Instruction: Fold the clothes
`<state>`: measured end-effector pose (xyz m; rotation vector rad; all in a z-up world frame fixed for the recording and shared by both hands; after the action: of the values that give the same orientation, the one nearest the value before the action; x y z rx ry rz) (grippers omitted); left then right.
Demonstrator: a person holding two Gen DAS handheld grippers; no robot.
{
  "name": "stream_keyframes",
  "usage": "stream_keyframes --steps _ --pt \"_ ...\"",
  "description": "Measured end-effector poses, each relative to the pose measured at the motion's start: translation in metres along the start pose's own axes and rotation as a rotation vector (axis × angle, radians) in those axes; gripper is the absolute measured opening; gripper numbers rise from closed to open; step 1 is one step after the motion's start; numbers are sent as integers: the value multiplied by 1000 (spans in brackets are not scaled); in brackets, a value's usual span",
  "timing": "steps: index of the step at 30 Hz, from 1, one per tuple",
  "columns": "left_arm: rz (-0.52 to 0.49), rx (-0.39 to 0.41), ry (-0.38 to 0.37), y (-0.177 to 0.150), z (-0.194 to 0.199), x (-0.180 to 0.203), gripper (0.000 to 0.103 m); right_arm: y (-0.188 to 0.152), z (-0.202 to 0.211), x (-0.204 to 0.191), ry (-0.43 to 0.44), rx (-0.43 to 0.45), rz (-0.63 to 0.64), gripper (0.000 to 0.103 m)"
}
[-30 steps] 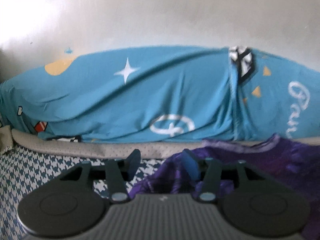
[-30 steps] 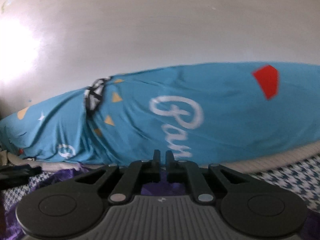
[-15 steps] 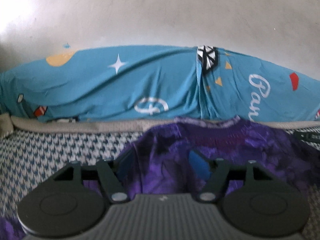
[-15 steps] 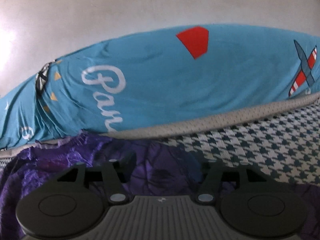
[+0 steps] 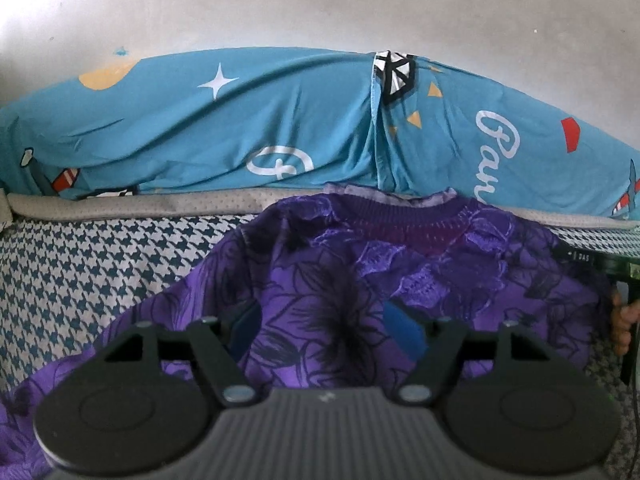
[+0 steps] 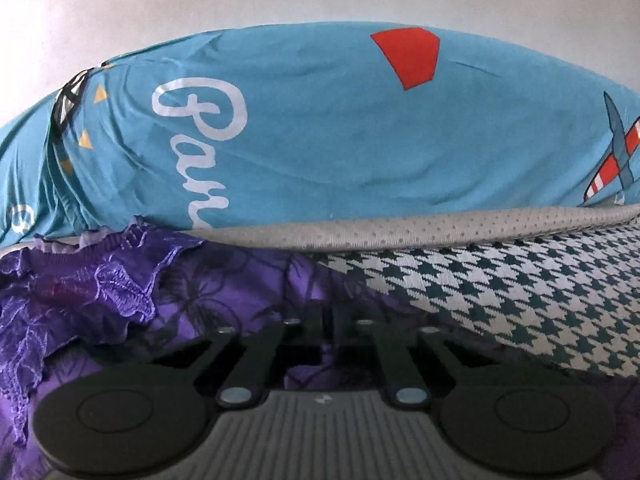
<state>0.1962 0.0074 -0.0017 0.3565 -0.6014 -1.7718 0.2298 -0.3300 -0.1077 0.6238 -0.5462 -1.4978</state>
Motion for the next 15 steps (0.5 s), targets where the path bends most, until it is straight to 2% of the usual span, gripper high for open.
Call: stream_keyframes --steps 7,10,15 --pt "-11 -15 13 -3 -1 -3 70 19 23 21 -137 130 -164 3" --pt "-16 -22 19 -4 -1 -4 72 21 32 25 -89 111 -211 5" --pt "-32 -39 30 -13 1 -2 73 15 47 8 -33 55 -183 6"
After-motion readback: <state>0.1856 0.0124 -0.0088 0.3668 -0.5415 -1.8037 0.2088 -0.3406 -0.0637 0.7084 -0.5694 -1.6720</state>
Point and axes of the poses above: each gripper's, at about its wrist camera, not at the fingertips, and z roughly against the way its jaws point, x to its right, y to its top, the point moved 6 cm from there along -z, roughly the way its jaws point, and after that the axes turned 11 degrees about -x, right-handed, at the moved point
